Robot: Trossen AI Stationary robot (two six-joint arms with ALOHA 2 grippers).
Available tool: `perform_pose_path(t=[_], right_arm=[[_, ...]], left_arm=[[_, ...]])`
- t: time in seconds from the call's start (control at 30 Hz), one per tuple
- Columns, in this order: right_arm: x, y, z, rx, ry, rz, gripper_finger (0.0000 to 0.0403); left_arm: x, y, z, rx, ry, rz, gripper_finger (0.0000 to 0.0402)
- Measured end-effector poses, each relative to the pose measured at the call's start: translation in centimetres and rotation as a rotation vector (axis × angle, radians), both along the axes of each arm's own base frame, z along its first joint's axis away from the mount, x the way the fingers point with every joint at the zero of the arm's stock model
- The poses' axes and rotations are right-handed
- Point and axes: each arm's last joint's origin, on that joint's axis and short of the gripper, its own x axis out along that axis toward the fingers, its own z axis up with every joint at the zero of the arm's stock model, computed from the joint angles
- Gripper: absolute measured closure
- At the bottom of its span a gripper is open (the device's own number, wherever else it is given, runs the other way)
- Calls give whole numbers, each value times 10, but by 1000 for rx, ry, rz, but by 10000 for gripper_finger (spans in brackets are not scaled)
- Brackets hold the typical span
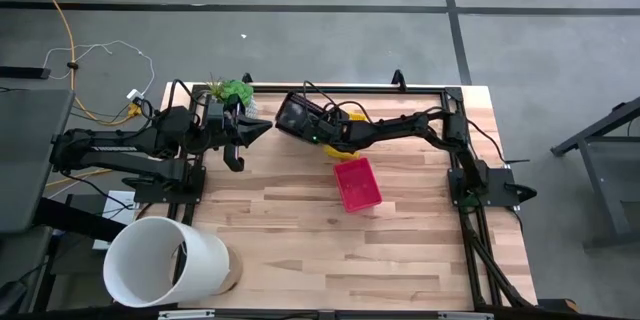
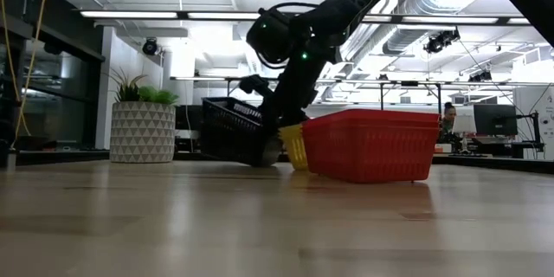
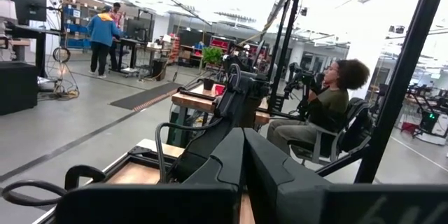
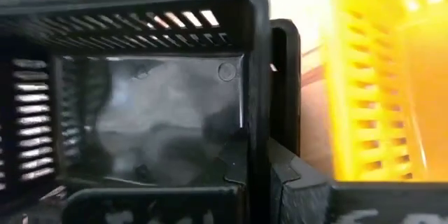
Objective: Stack baskets by color
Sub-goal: Stack the black bin on the black bin
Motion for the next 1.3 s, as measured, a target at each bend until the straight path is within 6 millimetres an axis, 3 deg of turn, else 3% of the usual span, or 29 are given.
perform_pose_path(t=[0.9, 1.17, 1.3], right_arm=[[-4, -7, 6, 5, 103, 211, 402], [-4, -7, 7, -19, 115, 198, 399], [-4, -6, 7, -54, 127, 171, 377]], left_arm=[[0, 0, 1, 25, -7, 4, 401], [0, 0, 2, 29, -10, 5, 401], [0, 0, 2, 29, -10, 5, 401]])
